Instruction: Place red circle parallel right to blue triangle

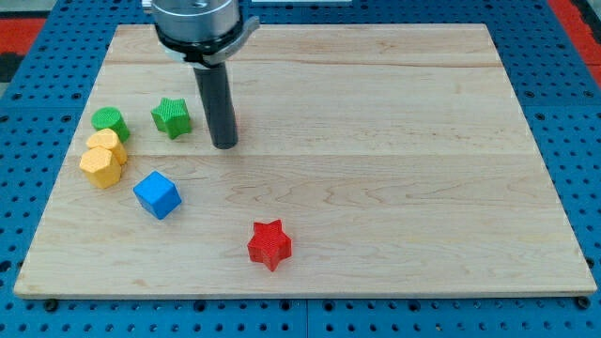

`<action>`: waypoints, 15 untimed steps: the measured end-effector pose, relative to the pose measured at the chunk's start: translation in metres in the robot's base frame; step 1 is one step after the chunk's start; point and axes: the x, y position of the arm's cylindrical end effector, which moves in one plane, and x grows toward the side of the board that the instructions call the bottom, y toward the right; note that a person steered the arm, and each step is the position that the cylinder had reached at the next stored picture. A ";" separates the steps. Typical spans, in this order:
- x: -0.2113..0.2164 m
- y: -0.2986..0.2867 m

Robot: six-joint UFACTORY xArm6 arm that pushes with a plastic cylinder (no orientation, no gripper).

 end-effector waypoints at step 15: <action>-0.092 0.130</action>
